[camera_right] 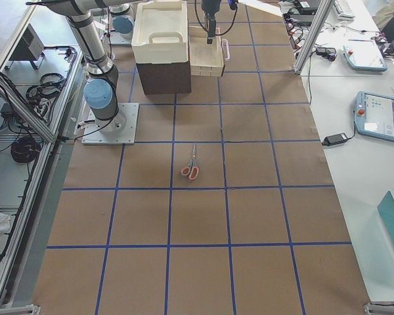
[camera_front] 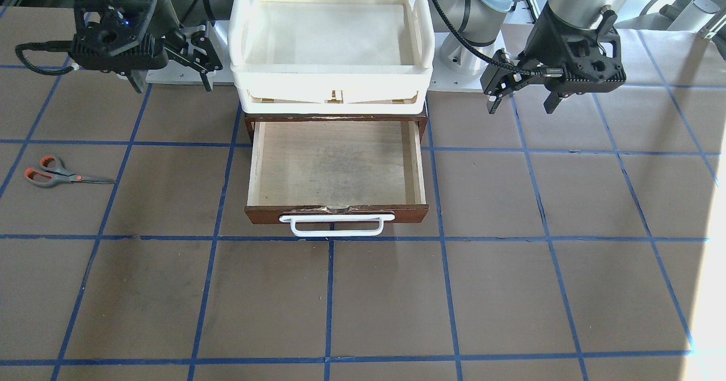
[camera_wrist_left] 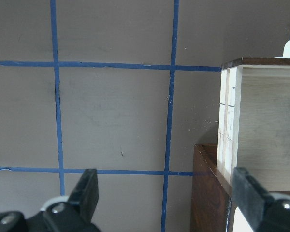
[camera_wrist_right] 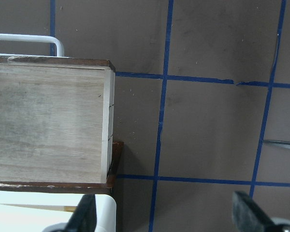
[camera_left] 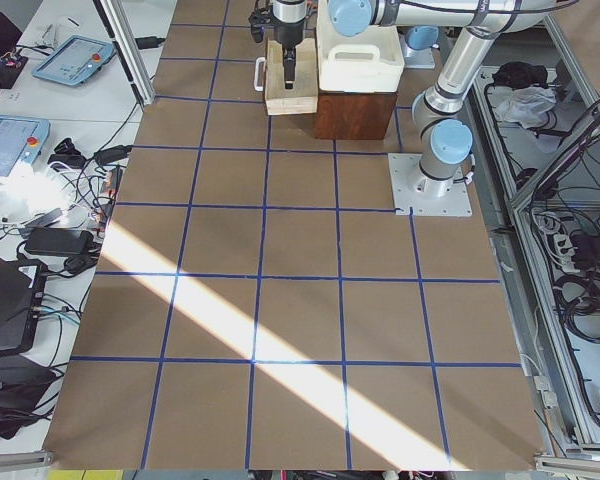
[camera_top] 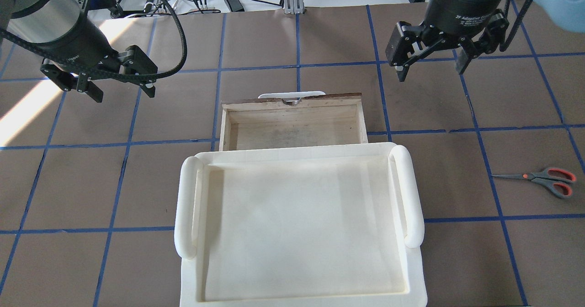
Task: Put scissors in drawer and close it
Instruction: 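Move the right gripper outward and down toward the grey-orange scissors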
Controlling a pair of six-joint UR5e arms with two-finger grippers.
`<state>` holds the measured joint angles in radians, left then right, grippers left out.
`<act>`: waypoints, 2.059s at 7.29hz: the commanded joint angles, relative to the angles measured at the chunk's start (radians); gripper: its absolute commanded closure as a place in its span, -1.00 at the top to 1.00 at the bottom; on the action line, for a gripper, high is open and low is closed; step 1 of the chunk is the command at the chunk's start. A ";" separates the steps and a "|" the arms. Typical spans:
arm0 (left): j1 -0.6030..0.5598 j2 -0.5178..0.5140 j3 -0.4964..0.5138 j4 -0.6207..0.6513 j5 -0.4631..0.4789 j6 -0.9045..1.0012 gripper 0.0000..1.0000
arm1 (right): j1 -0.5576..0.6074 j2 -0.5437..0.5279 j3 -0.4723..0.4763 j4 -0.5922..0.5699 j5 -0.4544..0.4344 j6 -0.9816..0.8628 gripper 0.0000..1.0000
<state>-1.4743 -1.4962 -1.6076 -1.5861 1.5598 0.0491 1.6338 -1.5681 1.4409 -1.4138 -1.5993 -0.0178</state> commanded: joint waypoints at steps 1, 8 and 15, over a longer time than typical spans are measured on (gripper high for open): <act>0.002 0.001 0.000 0.001 0.000 0.000 1.00 | 0.000 -0.003 0.003 -0.002 -0.007 -0.001 1.00; 0.003 0.004 -0.002 -0.002 -0.001 0.000 1.00 | -0.311 -0.006 0.074 -0.029 -0.008 -0.776 0.93; 0.003 0.004 -0.002 -0.003 0.000 0.000 1.00 | -0.780 0.009 0.554 -0.673 0.013 -1.915 0.96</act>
<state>-1.4717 -1.4932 -1.6091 -1.5888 1.5596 0.0492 0.9316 -1.5717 1.8794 -1.9188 -1.6010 -1.7822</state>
